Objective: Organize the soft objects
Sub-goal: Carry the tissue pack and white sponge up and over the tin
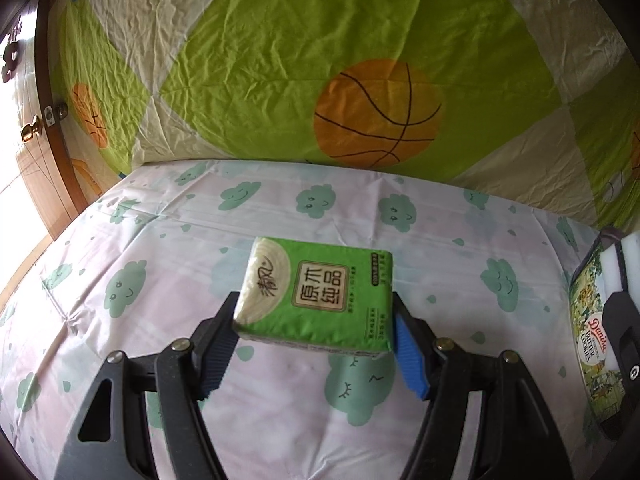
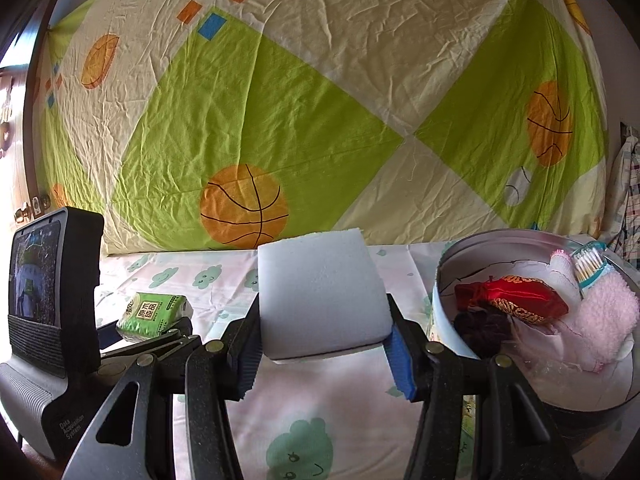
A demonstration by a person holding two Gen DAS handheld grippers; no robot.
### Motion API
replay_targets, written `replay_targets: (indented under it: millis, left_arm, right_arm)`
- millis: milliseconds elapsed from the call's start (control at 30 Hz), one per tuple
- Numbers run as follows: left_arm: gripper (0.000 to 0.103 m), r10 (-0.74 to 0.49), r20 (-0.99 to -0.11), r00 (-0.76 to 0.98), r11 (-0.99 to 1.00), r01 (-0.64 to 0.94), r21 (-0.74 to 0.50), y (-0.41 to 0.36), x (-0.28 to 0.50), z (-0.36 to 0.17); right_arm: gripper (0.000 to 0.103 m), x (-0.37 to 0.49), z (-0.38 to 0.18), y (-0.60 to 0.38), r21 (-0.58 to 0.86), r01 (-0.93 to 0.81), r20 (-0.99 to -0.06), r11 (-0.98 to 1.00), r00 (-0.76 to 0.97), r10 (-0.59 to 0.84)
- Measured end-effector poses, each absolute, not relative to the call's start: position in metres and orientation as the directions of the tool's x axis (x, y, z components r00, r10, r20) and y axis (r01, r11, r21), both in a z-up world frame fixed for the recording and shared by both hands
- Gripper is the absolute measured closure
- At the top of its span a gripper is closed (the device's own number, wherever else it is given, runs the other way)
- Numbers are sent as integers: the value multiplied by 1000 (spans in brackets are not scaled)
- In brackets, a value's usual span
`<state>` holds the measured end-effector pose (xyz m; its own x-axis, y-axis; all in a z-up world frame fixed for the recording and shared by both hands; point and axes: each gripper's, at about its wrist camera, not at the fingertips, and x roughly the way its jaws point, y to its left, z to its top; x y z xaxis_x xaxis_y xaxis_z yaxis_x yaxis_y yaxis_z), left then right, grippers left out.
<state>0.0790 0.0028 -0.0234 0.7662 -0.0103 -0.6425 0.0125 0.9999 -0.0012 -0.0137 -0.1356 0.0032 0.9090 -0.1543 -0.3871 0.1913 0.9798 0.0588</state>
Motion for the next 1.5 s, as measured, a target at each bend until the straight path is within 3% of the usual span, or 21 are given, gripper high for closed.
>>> replay_targets:
  millis: [500, 1500]
  left_arm:
    - [33, 13, -555, 832, 999, 13, 44, -23, 34, -13]
    - [33, -63, -518, 853, 994, 98, 40, -83, -25, -6]
  right_arm:
    - [47, -54, 10, -157, 29, 201, -340, 979, 923, -180]
    - [47, -121, 24, -219, 14, 286, -226, 958, 934, -275]
